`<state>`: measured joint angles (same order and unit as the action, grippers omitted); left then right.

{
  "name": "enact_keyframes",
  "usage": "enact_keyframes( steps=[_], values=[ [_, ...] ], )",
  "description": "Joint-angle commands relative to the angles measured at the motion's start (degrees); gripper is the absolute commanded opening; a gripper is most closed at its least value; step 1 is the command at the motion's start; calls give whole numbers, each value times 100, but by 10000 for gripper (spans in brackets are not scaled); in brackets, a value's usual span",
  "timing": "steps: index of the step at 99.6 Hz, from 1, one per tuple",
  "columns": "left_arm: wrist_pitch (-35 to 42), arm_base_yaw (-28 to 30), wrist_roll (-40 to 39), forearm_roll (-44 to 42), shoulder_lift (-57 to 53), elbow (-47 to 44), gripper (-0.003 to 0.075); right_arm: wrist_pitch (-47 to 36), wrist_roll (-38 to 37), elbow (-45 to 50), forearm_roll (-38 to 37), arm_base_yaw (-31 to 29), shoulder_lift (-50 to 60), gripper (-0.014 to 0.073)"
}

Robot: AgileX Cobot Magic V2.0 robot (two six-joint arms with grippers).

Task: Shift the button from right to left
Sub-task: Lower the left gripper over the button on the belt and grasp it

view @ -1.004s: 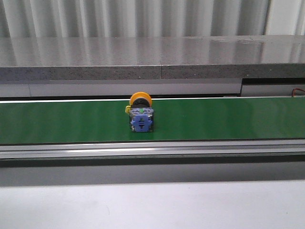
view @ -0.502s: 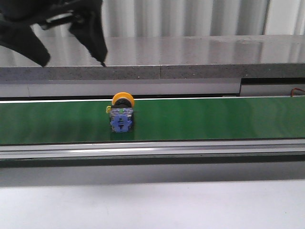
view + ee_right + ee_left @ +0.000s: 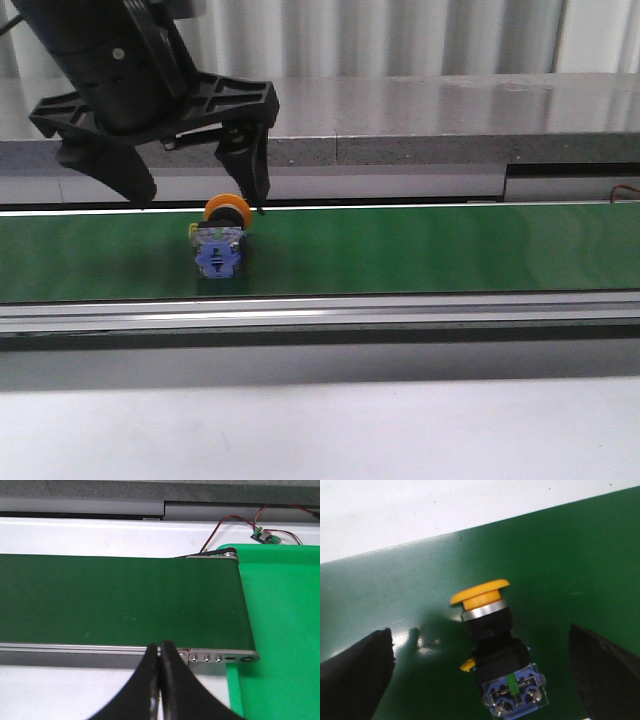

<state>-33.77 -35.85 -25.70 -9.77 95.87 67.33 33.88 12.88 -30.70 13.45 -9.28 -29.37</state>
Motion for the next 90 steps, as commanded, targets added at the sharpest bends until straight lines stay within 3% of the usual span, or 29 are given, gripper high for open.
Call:
enact_keyframes(
  steps=[1,13,23,30,47,52,71,90],
  values=[
    [278,-33,-74,-21,-137,193,661,-371,44,-135,2,1,-12,-67],
    [247,-33,-74,-2,45,193,650,-371,44,-135,2,1,-12,-67],
    [118,-33,-74,44,152,193,572,-371,44,-135,2,1,-12,-67],
    [37,-33,-74,44,156,193,452,-371,44,-135,2,1,-12,-67],
    [-131,-33,-74,-126,84,193,54,-371,44,-135,2,1,-12,-67],
    [-215,-33,-50,-221,4,193,-19,-371,44,-135,2,1,-12,-67],
    [-491,92,39,-574,-655,193,-20,-371,44,-135,2,1,-12,-67],
    [-863,797,978,-464,-1513,193,-20,-371,44,-135,2,1,-12,-67]
  ],
)
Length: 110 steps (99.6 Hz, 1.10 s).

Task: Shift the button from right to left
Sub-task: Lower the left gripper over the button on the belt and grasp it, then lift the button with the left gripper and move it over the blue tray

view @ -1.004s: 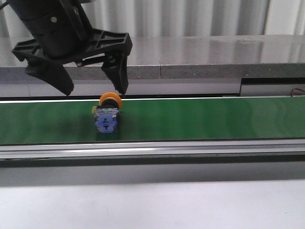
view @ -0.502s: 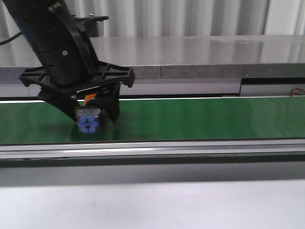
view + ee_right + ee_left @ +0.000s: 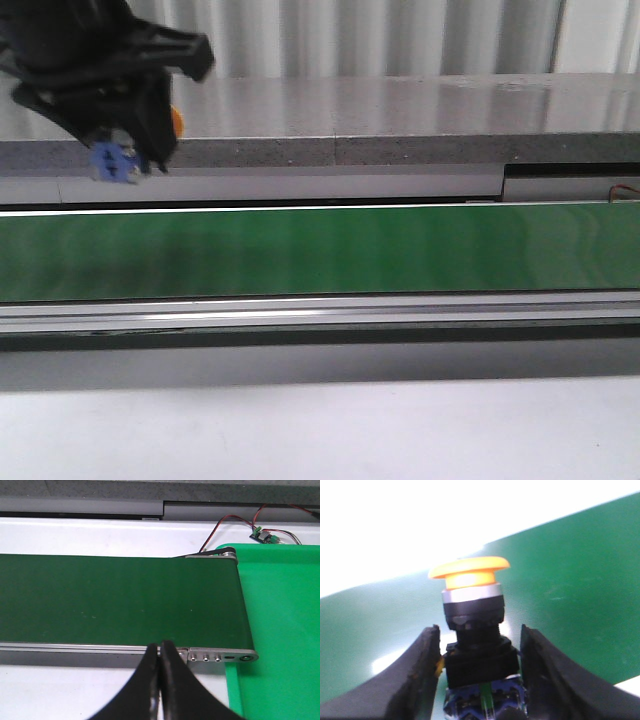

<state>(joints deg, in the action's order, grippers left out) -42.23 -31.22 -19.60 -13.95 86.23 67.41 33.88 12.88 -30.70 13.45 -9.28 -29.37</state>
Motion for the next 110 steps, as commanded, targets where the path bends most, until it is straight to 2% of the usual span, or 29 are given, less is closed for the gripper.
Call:
enact_keyframes(
  steps=[1,20,27,28,38,52,63,76,110],
  values=[
    [-48,373,421,-46,-575,175,-20,-371,44,-135,2,1,-12,-67],
    [-572,1794,1634,172,-1130,151,-20,-371,44,-135,2,1,-12,-67],
    [-680,2418,2231,570,-1212,151,-20,-371,44,-135,2,1,-12,-67],
    [-783,3021,2797,1022,-1212,151,-20,-371,44,-135,2,1,-12,-67],
    [-815,3720,3605,1587,-1212,111,-20,-371,44,-135,2,1,-12,-67],
    [-586,4540,3879,1783,-1212,107,-20,-371,44,-135,2,1,-12,-67],
    [-223,4934,3888,1744,-1186,107,-20,-371,44,-135,2,1,-12,-67],
    [-182,5245,3976,1744,-974,107,-20,-371,44,-135,2,1,-12,-67],
    [-137,5274,3976,1901,-431,107,-20,-371,44,-135,2,1,-12,-67]
  ],
)
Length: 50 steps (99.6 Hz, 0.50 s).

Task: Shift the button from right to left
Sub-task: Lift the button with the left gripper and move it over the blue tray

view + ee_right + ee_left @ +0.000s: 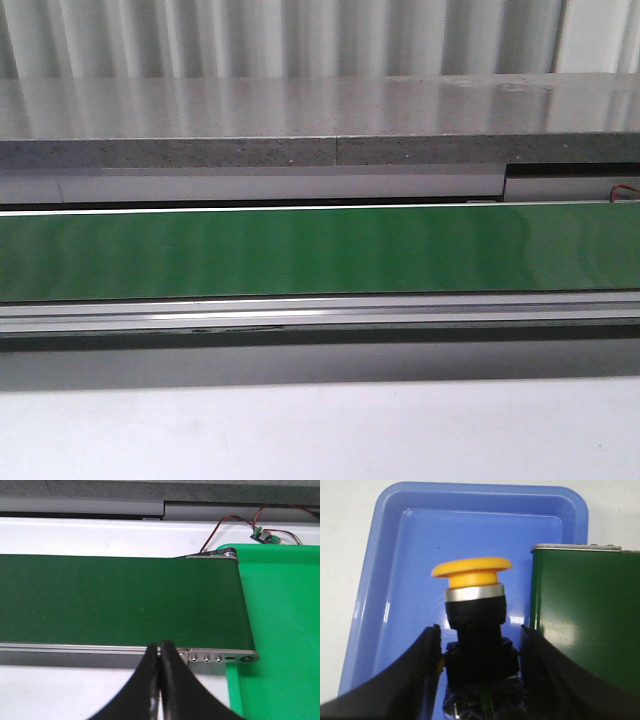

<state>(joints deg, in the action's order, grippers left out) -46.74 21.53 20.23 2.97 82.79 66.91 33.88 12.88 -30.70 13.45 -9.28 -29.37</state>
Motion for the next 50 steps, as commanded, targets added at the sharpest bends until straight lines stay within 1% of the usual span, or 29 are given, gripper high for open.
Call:
enact_keyframes(
  steps=[1,7,17,35,50],
  values=[
    [315,-1,-6,231,-85,157,-20,-371,44,-135,2,1,-12,-67],
    [305,-1,-6,390,-4,157,-20,-371,44,-135,2,1,-12,-67],
    [352,-1,91,341,126,157,-20,-371,44,-135,2,1,-12,-67],
    [430,72,948,308,351,157,-20,-371,44,-135,2,1,-12,-67],
    [683,233,1246,321,658,157,-20,-371,44,-135,2,1,-12,-67]
  ],
)
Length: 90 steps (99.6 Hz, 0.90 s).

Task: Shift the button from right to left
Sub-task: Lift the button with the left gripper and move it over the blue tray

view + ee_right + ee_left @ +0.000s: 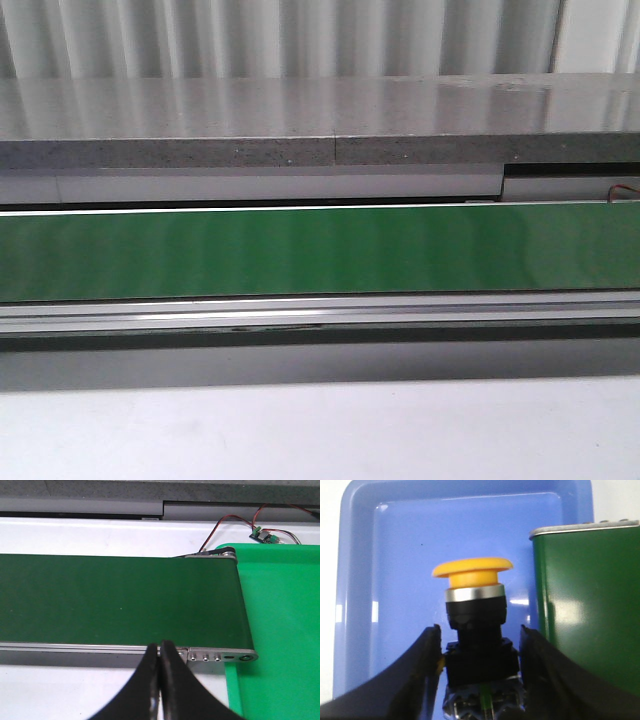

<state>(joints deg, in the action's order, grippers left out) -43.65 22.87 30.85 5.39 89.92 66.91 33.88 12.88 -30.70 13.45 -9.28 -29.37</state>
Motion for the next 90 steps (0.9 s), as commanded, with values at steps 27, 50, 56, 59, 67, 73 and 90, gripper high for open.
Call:
enact_keyframes(
  steps=[27,50,56,59,67,73,90],
  values=[
    [433,334,1116,536,618,216,-20,-371,44,-135,2,1,-12,-67],
    [445,334,1799,720,987,216,-20,-371,44,-135,2,1,-12,-67],
    [468,334,1848,737,1041,216,-20,-371,44,-135,2,1,-12,-67],
    [481,334,1860,737,1073,216,-20,-371,44,-135,2,1,-12,-67],
    [481,334,1912,749,1154,216,-20,-371,44,-135,2,1,-12,-67],
    [481,334,1982,822,1224,216,-19,-371,44,-135,2,1,-12,-67],
    [450,334,2187,890,1369,216,-19,-371,44,-135,2,1,-12,-67]
  ],
)
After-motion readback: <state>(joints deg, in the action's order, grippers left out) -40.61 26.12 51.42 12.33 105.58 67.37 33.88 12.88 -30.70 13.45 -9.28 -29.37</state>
